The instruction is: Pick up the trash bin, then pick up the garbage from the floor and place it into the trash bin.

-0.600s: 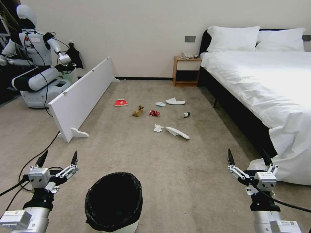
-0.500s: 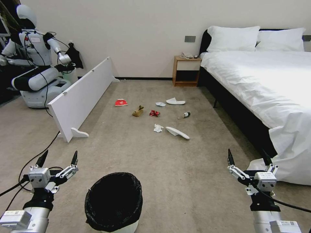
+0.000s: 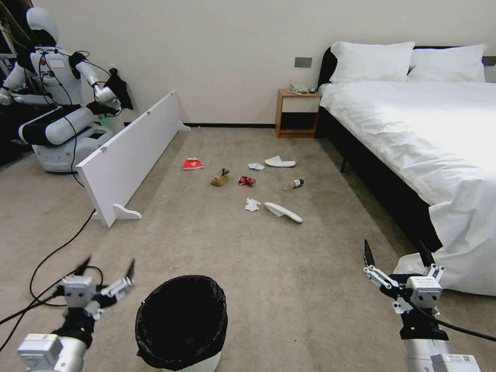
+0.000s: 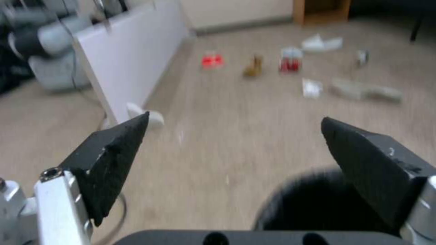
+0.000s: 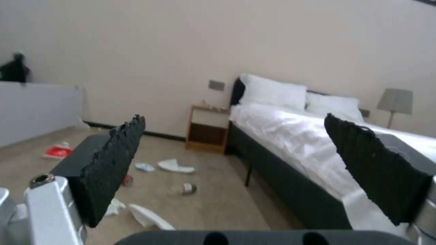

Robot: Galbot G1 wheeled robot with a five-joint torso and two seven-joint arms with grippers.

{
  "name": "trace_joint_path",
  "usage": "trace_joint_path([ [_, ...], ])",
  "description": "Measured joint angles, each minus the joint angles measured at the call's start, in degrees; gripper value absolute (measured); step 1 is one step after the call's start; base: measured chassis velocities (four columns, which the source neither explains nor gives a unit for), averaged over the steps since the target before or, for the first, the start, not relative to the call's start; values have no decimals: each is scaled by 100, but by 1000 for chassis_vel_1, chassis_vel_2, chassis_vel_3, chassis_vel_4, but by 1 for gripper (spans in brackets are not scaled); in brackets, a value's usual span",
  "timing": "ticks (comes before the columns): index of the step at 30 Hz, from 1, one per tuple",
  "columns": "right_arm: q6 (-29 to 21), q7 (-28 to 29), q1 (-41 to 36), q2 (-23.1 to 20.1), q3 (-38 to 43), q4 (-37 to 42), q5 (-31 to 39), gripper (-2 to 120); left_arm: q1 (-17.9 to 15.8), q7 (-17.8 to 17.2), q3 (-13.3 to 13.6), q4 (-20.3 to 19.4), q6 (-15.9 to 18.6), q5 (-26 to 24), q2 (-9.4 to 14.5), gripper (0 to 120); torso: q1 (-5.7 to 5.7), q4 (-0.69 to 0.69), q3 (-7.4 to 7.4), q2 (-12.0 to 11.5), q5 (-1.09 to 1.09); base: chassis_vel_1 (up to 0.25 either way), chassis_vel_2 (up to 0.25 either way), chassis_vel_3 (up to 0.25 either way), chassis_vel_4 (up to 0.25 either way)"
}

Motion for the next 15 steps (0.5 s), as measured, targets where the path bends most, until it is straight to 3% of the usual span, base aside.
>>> trace_joint_path([
  [4,-32,33,-35,18,21,-10,-8,100,10,0,28,-31,302,19,10,100,0,0,0,0,0,0,0,0,0],
  [5,-42,47,-62,30,39,-16,-9,100,12,-1,49,-63,634,19,25,100,0,-1,0,0,0,0,0,0,0],
  [7,-43,49,-66,32,42,-18,-10,100,11,-3,52,-66,726,18,29,100,0,-1,0,0,0,0,0,0,0],
  [9,-44,61,-113,53,76,-49,-24,100,-27,-62,94,-44,1332,59,46,100,0,-1,0,0,0,0,0,0,0],
  [10,-44,61,-113,53,76,-49,-24,100,-27,-62,94,-44,1332,59,46,100,0,-1,0,0,0,0,0,0,0],
  [11,-44,62,-132,68,81,-59,-26,100,-61,-124,127,34,1653,101,43,100,0,0,0,0,0,0,0,0,0],
  [15,-18,61,-165,108,82,-79,-36,100,-109,-257,173,190,2070,-9,14,100,0,0,0,0,0,0,0,0,0],
])
